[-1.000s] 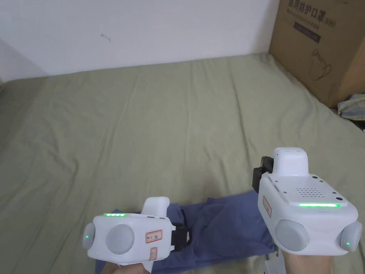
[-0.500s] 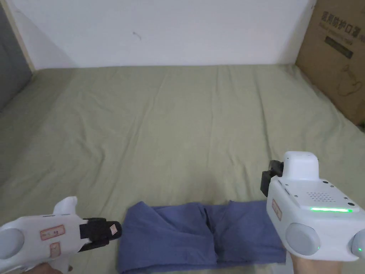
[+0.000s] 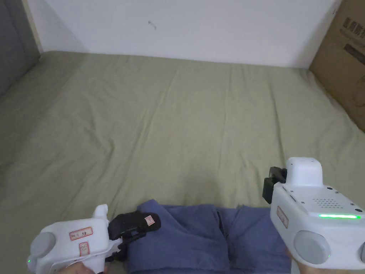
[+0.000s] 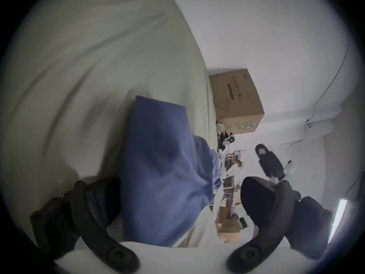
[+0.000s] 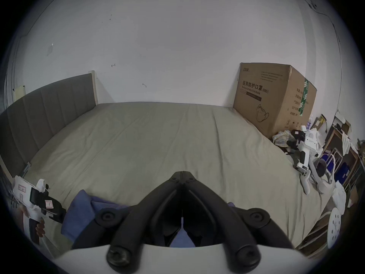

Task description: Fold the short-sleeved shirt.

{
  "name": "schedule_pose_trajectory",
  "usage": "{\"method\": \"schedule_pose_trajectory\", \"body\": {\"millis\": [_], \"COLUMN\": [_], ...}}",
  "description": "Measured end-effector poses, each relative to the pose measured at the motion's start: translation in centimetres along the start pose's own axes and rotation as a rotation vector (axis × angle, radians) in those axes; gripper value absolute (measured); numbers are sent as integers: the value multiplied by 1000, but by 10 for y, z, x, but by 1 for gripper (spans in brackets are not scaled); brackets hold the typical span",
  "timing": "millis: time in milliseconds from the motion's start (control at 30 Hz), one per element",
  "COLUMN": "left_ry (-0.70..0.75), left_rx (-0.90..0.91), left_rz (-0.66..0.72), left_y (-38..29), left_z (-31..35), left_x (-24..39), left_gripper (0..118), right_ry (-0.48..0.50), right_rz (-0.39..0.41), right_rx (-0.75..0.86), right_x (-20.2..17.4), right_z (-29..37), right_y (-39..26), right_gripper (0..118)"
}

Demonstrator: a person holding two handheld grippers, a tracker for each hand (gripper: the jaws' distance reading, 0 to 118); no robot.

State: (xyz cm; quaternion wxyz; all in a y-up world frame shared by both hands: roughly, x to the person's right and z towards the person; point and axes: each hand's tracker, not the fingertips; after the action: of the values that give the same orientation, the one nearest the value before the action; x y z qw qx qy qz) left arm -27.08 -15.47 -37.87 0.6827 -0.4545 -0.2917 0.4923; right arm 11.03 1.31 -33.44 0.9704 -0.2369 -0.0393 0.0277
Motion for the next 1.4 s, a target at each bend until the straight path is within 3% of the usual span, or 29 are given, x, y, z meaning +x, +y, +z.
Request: {"method": "schedule_pose_trajectory", "body": {"millis": [133,167,233,267,300,367,567,667,800,1033,1133,1267,1400], "left_ry": [-10,35,182,226,152,140,200,302,338,427,508,505,575], "left_rx": [-48,-53,-51,-48,-93,-75,22,31,39,42,36,37,7], "left_rz": [0,-15,-62,-55,-47,-59,-114,-124,-132,-217,-254,-307,-465], "left_y": [7,10,14,15,14,16,30,41,41,37,32,26,10], "left_z": [-7,-6,-2,0,3,15,80,113,126,112,100,77,33], "left_x": [2,3,0,-4,-9,-7,3,4,12,63,108,166,216], "left_gripper": [111,91,8,8,8,8,8,8,8,8,8,8,8], "right_ry": [-1,2,-7,-10,-9,-11,1,7,16,28,27,24,20], "right_rz": [-12,-9,6,9,10,16,40,44,37,19,-7,-41,-69], "right_rx": [-16,-21,-31,-30,-30,-27,-22,-15,-17,-7,5,14,22], "right_x": [5,6,5,5,5,5,0,-3,-5,3,14,31,50], "right_z": [-1,-2,-4,-3,-3,-3,-3,-1,-2,2,6,8,10], "right_y": [0,-1,-1,-1,0,1,4,3,0,-3,-2,-3,-6], "right_gripper": [1,1,1,1,1,1,1,1,1,1,1,1,1]}}
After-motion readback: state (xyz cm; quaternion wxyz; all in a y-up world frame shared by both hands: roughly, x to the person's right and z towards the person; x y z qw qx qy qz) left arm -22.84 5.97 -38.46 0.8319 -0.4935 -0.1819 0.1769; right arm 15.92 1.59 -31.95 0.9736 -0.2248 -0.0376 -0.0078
